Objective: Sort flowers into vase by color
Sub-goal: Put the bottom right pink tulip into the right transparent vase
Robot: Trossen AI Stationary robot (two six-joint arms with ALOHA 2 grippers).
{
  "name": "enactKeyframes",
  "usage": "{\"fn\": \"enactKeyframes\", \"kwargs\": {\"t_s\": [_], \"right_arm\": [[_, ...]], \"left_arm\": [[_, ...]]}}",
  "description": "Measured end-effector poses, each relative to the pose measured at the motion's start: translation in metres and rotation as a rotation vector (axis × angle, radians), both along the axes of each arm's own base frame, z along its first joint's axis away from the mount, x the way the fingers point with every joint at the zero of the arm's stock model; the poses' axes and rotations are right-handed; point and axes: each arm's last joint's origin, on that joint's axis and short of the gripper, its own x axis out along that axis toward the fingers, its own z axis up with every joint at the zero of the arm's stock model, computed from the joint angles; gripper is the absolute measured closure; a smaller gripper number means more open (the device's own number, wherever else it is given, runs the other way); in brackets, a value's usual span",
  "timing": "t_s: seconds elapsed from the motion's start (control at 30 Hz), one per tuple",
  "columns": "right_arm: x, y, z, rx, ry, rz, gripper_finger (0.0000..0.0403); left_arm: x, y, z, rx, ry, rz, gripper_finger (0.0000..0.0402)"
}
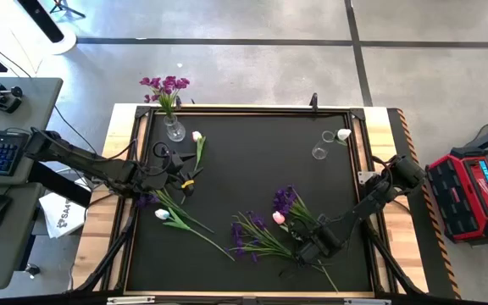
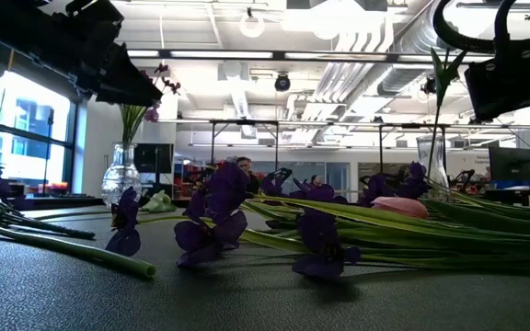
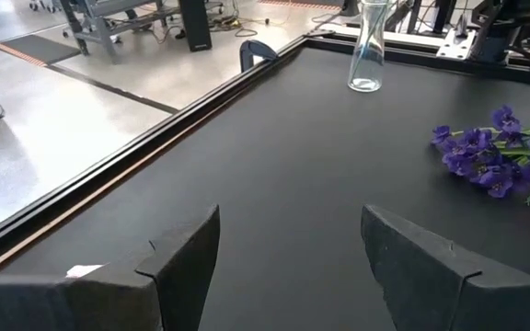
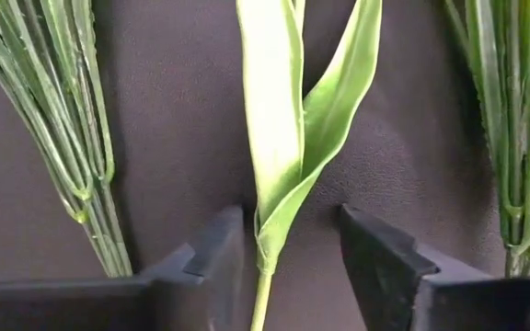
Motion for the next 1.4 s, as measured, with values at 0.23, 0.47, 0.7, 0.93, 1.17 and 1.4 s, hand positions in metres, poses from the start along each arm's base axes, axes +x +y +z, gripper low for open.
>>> {"fn": "enactKeyframes", "kwargs": {"t_s": [0.23,0.47,0.7,0.93,1.17,1.4], "right_arm": [[-0.004,-0.003,0.0,-0.038,0.036,0.0,0.0286],[-0.004,-0.004,-0.001,-0.045,0.044,0.002,0.0295],[-0.006,0.003,-0.001,-0.064,0.002,0.082,0.0379],[-0.012,0.012,-0.002,-0.115,-0.059,0.107,0.0388],[-0.017,0.02,-0.001,-0.174,-0.138,0.127,0.0398],[-0.022,0.033,0.01,-0.288,-0.378,0.156,0.0402]], "left_arm": [[0.0,0.0,0.0,-0.001,-0.003,0.0,0.0149],[0.0,0.0,0.0,-0.045,-0.028,0.017,0.0149],[0.0,-0.001,-0.001,-0.067,-0.018,-0.022,0.0149],[0.0,-0.001,-0.001,-0.061,-0.015,-0.024,0.0149],[0.001,-0.001,0.0,-0.062,-0.024,-0.023,0.0149],[0.001,-0.001,0.0,-0.063,-0.029,-0.023,0.0149]]}}
